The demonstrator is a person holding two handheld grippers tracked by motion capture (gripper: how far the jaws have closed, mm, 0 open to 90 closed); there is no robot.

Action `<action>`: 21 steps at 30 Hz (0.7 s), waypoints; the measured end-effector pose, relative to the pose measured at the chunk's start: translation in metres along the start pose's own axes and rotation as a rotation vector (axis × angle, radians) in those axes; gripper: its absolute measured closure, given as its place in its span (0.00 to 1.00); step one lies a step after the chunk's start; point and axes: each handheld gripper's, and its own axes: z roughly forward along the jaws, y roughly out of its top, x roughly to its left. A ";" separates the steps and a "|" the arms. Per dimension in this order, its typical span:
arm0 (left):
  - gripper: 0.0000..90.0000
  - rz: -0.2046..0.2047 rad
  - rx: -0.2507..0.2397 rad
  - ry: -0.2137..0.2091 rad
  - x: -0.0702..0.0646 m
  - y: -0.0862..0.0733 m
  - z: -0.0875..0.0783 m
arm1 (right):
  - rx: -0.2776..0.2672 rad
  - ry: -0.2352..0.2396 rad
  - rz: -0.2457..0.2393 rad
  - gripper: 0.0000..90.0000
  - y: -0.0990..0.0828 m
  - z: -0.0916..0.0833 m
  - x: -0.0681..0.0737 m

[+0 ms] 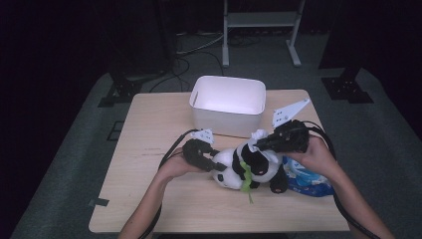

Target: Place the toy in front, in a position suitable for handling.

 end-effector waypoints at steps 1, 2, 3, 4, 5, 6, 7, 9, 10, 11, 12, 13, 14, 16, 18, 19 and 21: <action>0.52 -0.001 0.004 0.005 0.000 0.000 -0.003 | -0.001 0.000 -0.001 0.95 0.001 0.001 0.000; 0.52 -0.007 0.009 0.015 -0.001 -0.001 -0.007 | -0.003 -0.002 -0.005 0.95 0.002 0.001 0.000; 0.52 -0.008 0.010 0.028 -0.002 -0.001 -0.011 | 0.001 -0.004 -0.003 0.95 0.002 0.002 0.001; 0.52 -0.009 0.022 0.031 -0.003 -0.002 -0.016 | 0.003 0.000 -0.005 0.95 0.003 0.004 0.000; 0.52 -0.008 0.032 0.044 -0.004 -0.003 -0.021 | 0.001 0.003 -0.005 0.95 0.003 0.007 0.000; 0.52 -0.008 0.039 0.057 -0.006 -0.004 -0.027 | 0.000 0.007 -0.001 0.95 0.003 0.009 0.000; 0.52 -0.008 0.049 0.064 -0.007 -0.005 -0.031 | 0.001 0.015 0.000 0.95 0.004 0.013 0.000; 0.52 -0.014 0.061 0.091 -0.010 -0.008 -0.042 | 0.011 0.025 -0.002 0.95 0.004 0.022 0.000; 0.52 -0.017 0.074 0.100 -0.011 -0.010 -0.048 | 0.017 0.028 0.003 0.95 0.005 0.025 0.000; 0.52 -0.019 0.081 0.107 -0.012 -0.011 -0.050 | 0.028 0.030 -0.003 0.95 0.005 0.031 0.000; 0.52 -0.024 0.090 0.117 -0.014 -0.012 -0.053 | 0.033 0.033 -0.001 0.95 0.006 0.034 0.000; 0.52 -0.022 0.098 0.125 -0.015 -0.013 -0.054 | 0.039 0.034 -0.004 0.95 0.008 0.038 0.001; 0.52 -0.021 0.106 0.131 -0.016 -0.013 -0.056 | 0.045 0.031 -0.015 0.95 0.010 0.041 0.001; 0.52 -0.025 0.112 0.136 -0.018 -0.013 -0.057 | 0.051 0.025 -0.022 0.95 0.014 0.044 0.003; 0.52 -0.025 0.106 0.140 -0.019 -0.013 -0.056 | 0.060 0.020 -0.034 0.95 0.018 0.045 0.004; 0.52 -0.016 0.106 0.136 -0.020 -0.012 -0.056 | 0.062 0.019 -0.036 0.95 0.020 0.046 0.005; 0.52 -0.001 0.101 0.128 -0.023 -0.009 -0.054 | 0.061 0.025 -0.050 0.95 0.023 0.047 0.006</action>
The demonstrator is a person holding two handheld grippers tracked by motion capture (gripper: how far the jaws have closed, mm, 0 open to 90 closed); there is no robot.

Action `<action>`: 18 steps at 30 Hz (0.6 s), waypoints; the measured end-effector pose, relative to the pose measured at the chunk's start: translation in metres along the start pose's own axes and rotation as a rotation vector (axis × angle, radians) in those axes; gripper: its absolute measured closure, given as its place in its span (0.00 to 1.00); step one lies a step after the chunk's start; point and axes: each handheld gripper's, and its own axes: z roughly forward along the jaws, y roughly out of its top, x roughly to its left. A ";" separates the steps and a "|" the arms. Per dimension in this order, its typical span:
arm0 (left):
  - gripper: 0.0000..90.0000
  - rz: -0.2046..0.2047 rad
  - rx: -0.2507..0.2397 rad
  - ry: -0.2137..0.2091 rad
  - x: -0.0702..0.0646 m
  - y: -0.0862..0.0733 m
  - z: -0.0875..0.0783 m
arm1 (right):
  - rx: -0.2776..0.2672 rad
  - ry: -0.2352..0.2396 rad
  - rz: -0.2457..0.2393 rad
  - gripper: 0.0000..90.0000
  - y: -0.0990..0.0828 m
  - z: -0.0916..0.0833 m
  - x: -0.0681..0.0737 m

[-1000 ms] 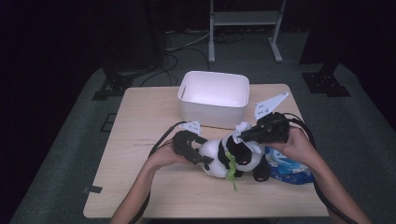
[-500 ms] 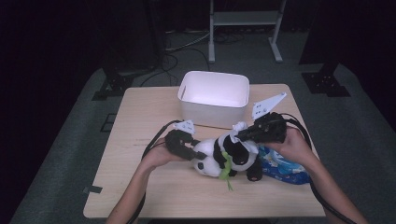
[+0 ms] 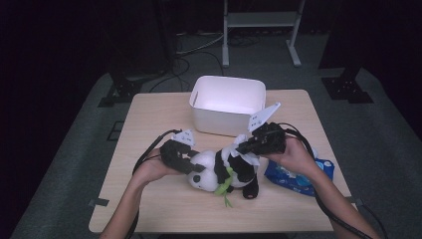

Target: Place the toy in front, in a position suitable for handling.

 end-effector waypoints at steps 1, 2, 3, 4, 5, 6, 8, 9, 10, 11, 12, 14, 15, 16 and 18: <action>0.52 0.007 -0.005 -0.004 -0.002 0.003 0.001 | 0.002 0.010 -0.006 0.95 0.003 0.002 0.001; 0.52 0.011 -0.001 -0.008 -0.004 0.006 0.003 | 0.007 0.015 -0.005 0.95 0.005 0.005 0.003; 0.52 0.015 0.007 -0.008 -0.005 0.009 0.004 | 0.020 0.019 -0.026 0.95 0.007 0.010 0.003; 0.52 0.019 0.016 -0.007 -0.006 0.011 0.004 | 0.036 0.024 -0.023 0.95 0.008 0.015 0.006; 0.51 0.026 0.022 -0.005 -0.007 0.012 0.005 | 0.043 0.030 -0.028 0.95 0.009 0.019 0.007; 0.51 0.024 0.022 -0.004 -0.007 0.013 0.005 | 0.051 0.037 -0.035 0.95 0.010 0.025 0.008; 0.51 0.023 0.020 -0.003 -0.008 0.012 0.005 | 0.054 0.049 -0.037 0.95 0.011 0.031 0.009; 0.51 0.023 0.016 -0.005 -0.009 0.012 0.005 | 0.054 0.052 -0.039 0.95 0.012 0.033 0.010; 0.51 0.024 0.014 -0.008 -0.009 0.012 0.005 | 0.057 0.058 -0.040 0.95 0.014 0.036 0.011; 0.51 0.024 0.012 -0.009 -0.009 0.012 0.006 | 0.065 0.063 -0.048 0.95 0.015 0.039 0.011; 0.51 0.021 0.010 -0.009 -0.009 0.013 0.006 | 0.077 0.064 -0.048 0.95 0.016 0.042 0.013; 0.50 0.016 0.000 -0.011 -0.010 0.012 0.007 | 0.095 0.069 -0.062 0.95 0.019 0.049 0.015; 0.50 0.021 0.007 -0.011 -0.009 0.011 0.007 | 0.102 0.071 -0.068 0.95 0.020 0.052 0.016; 0.50 0.014 0.001 -0.013 -0.009 0.010 0.006 | 0.107 0.072 -0.071 0.95 0.020 0.053 0.016; 0.49 0.010 -0.014 -0.015 -0.009 0.007 0.006 | 0.107 0.079 -0.062 0.95 0.021 0.052 0.015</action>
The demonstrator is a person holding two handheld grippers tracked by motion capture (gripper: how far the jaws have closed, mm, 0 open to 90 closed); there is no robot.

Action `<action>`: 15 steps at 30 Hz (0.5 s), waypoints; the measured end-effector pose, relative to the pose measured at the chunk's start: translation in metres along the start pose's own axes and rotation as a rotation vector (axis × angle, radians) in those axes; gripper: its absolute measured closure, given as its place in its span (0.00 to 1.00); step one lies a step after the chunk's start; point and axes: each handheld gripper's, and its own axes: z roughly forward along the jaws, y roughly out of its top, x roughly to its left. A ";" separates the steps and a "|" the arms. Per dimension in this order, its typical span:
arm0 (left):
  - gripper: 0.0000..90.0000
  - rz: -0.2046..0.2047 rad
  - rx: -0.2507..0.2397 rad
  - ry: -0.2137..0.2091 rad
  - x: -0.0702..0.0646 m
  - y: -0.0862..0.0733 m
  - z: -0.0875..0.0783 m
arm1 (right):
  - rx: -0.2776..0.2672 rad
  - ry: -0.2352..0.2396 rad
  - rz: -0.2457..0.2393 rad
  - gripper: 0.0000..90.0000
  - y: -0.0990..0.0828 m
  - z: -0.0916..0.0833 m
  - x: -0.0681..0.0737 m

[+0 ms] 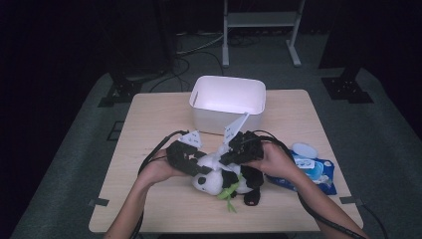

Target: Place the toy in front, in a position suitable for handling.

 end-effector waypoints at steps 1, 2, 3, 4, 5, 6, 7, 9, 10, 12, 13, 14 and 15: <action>0.49 0.001 -0.006 -0.001 0.000 -0.001 0.000 | -0.005 0.001 -0.002 0.95 0.000 -0.002 -0.001; 0.48 -0.001 -0.013 -0.003 0.001 -0.002 0.000 | -0.005 -0.001 0.001 0.95 -0.001 -0.003 -0.001; 0.47 -0.002 -0.019 -0.005 0.001 -0.003 -0.001 | -0.006 -0.004 0.005 0.95 -0.002 -0.005 -0.001; 0.47 -0.007 -0.026 -0.008 0.002 -0.004 -0.001 | -0.006 -0.004 0.007 0.95 -0.003 -0.005 -0.002; 0.46 -0.009 -0.038 -0.010 0.002 -0.006 -0.001 | -0.003 -0.004 0.011 0.95 -0.004 -0.006 -0.002; 0.44 -0.011 -0.043 -0.011 0.002 -0.007 -0.001 | -0.006 -0.001 0.011 0.95 -0.006 -0.005 -0.002; 0.43 -0.013 -0.056 -0.016 0.002 -0.008 -0.001 | -0.003 0.001 0.013 0.95 -0.007 -0.005 -0.002; 0.39 -0.020 -0.073 -0.012 0.002 -0.010 -0.002 | -0.006 0.001 0.017 0.95 -0.009 -0.005 -0.002; 0.37 -0.026 -0.084 -0.015 0.003 -0.011 -0.003 | -0.006 0.001 0.020 0.95 -0.009 -0.005 -0.002; 0.35 -0.028 -0.099 -0.016 0.003 -0.014 -0.004 | -0.006 0.001 0.018 0.95 -0.010 -0.006 -0.002; 0.34 -0.031 -0.106 -0.019 0.004 -0.016 -0.005 | -0.008 0.002 0.019 0.95 -0.011 -0.006 -0.002; 0.32 -0.034 -0.108 -0.019 0.004 -0.017 -0.006 | -0.009 0.001 0.018 0.95 -0.011 -0.006 -0.002; 0.30 -0.040 -0.108 -0.015 0.005 -0.019 -0.006 | -0.009 0.001 0.019 0.95 -0.011 -0.006 -0.001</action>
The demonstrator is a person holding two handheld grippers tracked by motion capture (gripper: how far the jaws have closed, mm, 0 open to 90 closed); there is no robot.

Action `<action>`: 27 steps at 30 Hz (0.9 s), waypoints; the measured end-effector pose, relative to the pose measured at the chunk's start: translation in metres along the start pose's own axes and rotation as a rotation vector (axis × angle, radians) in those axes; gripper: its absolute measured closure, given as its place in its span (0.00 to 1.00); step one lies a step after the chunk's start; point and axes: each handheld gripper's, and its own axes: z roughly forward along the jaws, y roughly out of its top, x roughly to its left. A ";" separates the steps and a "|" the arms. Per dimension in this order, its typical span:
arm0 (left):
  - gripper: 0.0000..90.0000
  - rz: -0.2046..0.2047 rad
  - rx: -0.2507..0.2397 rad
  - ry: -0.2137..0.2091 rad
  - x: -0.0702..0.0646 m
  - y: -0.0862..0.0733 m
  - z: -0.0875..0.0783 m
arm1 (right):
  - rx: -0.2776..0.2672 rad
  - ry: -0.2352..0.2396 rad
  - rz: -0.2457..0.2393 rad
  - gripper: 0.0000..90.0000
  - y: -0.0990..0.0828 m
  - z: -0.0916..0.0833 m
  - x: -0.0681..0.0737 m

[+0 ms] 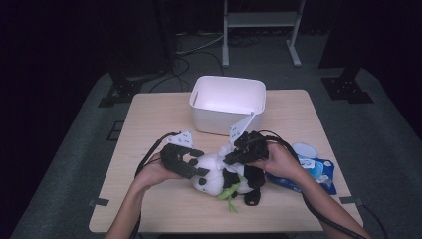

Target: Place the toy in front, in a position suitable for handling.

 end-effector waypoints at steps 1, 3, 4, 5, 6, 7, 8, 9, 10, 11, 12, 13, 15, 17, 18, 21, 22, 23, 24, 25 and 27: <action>0.27 -0.007 0.007 0.006 0.001 -0.002 0.000 | 0.000 -0.002 0.000 0.95 0.000 0.000 0.000; 0.24 -0.023 0.018 0.006 0.004 -0.007 0.000 | 0.000 -0.007 0.001 0.95 -0.001 -0.001 0.000; 0.22 -0.033 0.020 0.004 0.005 -0.010 0.001 | 0.000 -0.007 0.001 0.95 -0.001 -0.002 -0.001; 0.22 -0.036 0.023 0.001 0.006 -0.012 0.002 | 0.001 -0.009 0.005 0.94 -0.001 -0.003 -0.001; 0.22 -0.043 0.023 -0.009 0.007 -0.014 0.003 | -0.001 -0.005 0.007 0.94 -0.002 -0.004 -0.001; 0.24 -0.047 0.015 -0.014 0.008 -0.016 0.004 | -0.001 -0.004 0.005 0.94 -0.002 -0.005 -0.001; 0.25 -0.048 0.003 -0.023 0.009 -0.018 0.003 | -0.002 -0.005 0.004 0.94 -0.002 -0.005 -0.001; 0.29 -0.040 0.003 -0.025 0.009 -0.019 0.003 | 0.000 -0.005 0.003 0.94 -0.001 -0.007 -0.001; 0.31 -0.041 0.004 -0.027 0.009 -0.019 0.002 | 0.000 -0.005 0.002 0.94 -0.002 -0.008 0.000; 0.33 -0.038 0.002 -0.030 0.009 -0.020 0.002 | 0.000 -0.006 0.001 0.94 -0.002 -0.009 0.000; 0.35 -0.036 0.003 -0.031 0.009 -0.020 0.001 | -0.003 -0.008 0.000 0.94 -0.003 -0.011 0.000; 0.36 -0.035 0.003 -0.032 0.010 -0.020 0.001 | -0.005 -0.008 0.002 0.95 -0.003 -0.014 0.001; 0.37 -0.034 -0.001 -0.034 0.010 -0.021 0.001 | -0.013 -0.013 0.005 0.95 -0.006 -0.018 0.001; 0.37 -0.033 -0.001 -0.035 0.010 -0.022 0.001 | -0.022 -0.017 0.013 0.94 -0.009 -0.023 0.000; 0.37 -0.032 -0.004 -0.034 0.010 -0.022 0.001 | -0.025 -0.021 0.018 0.95 -0.011 -0.026 0.000; 0.38 -0.029 -0.002 -0.033 0.010 -0.022 0.001 | -0.037 -0.032 0.037 0.95 -0.018 -0.036 0.000; 0.38 -0.030 -0.002 -0.034 0.010 -0.022 0.001 | -0.038 -0.039 0.040 0.95 -0.021 -0.039 0.000; 0.38 -0.029 -0.001 -0.035 0.010 -0.022 0.000 | -0.041 -0.044 0.043 0.95 -0.024 -0.042 -0.001; 0.38 -0.028 0.000 -0.035 0.010 -0.023 0.000 | -0.044 -0.047 0.054 0.95 -0.027 -0.045 -0.001; 0.38 -0.026 -0.001 -0.035 0.009 -0.023 0.000 | -0.049 -0.051 0.063 0.95 -0.031 -0.048 -0.002; 0.38 -0.026 0.001 -0.036 0.009 -0.023 0.000 | -0.051 -0.060 0.083 0.95 -0.039 -0.053 -0.004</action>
